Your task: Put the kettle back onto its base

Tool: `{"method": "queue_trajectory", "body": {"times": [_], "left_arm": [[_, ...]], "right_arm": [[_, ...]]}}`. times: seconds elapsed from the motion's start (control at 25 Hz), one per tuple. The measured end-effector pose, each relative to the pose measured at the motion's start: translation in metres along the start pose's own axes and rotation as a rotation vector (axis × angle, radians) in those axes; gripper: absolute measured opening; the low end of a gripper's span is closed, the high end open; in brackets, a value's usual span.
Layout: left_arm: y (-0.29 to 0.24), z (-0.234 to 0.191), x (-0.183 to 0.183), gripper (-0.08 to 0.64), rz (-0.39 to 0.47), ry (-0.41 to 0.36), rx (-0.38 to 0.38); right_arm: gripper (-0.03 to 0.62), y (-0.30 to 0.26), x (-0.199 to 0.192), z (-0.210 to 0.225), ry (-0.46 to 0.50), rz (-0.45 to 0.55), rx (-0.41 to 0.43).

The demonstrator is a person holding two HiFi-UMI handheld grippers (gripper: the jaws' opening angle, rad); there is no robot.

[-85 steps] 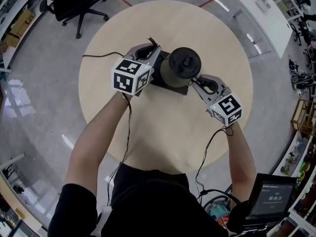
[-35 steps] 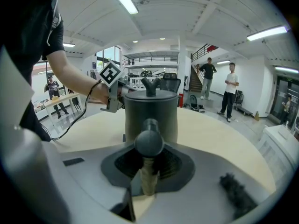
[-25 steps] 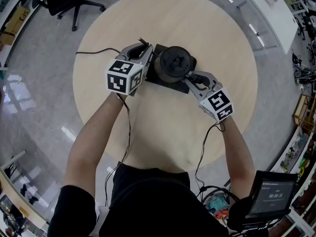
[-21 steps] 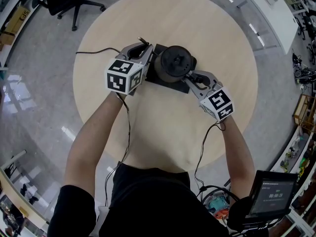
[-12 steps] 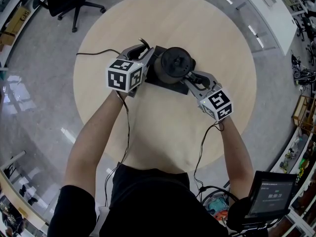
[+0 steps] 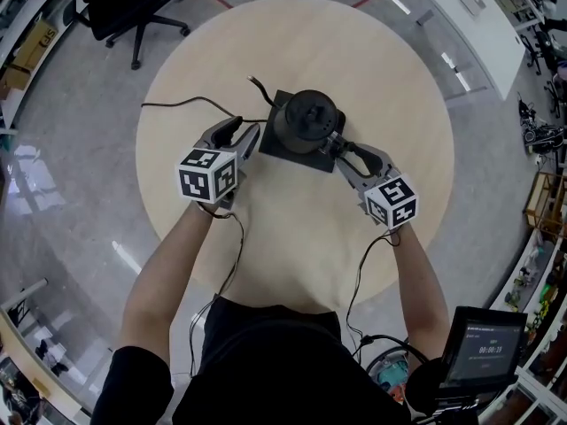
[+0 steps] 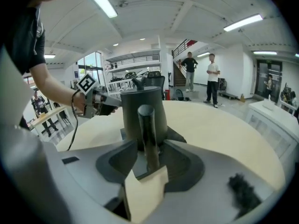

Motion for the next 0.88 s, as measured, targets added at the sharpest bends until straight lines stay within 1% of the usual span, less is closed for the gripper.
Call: {"method": "queue_trajectory", "body": {"times": [0.2,0.36,0.52,0.6,0.72,0.88], "left_arm": [[0.036,0.017,-0.031,0.163,0.009,0.059,-0.008],[0.064,0.034,-0.042,0.163,0.023,0.084,-0.027],[0.091,0.048,-0.043,0.156,0.050,0.099,-0.043],[0.108,0.063,-0.044,0.152,0.063,0.105,-0.056],[0.138,0.093,-0.046,0.150,0.063,0.115,-0.090],[0.152,0.116,-0.047,0.147,0.067,0.120,-0.133]], "right_arm": [[0.160,0.033,-0.020,-0.001,-0.178,0.075,-0.064],[0.160,0.058,-0.026,-0.013,-0.274,0.134,-0.100],[0.160,0.074,-0.018,-0.038,-0.319,0.192,-0.102],[0.160,0.087,-0.010,-0.054,-0.331,0.227,-0.102],[0.160,0.111,0.008,-0.082,-0.359,0.278,-0.107],[0.157,0.118,0.020,-0.101,-0.411,0.343,-0.124]]}}
Point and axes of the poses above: the fingertips, and each gripper's own axes: y backward along the fingers, z to its right, x out of its top, the point moved 4 cm from there along y, backward along the fingers, and after that the axes turned 5 degrees about y, right-handed, at the moved point
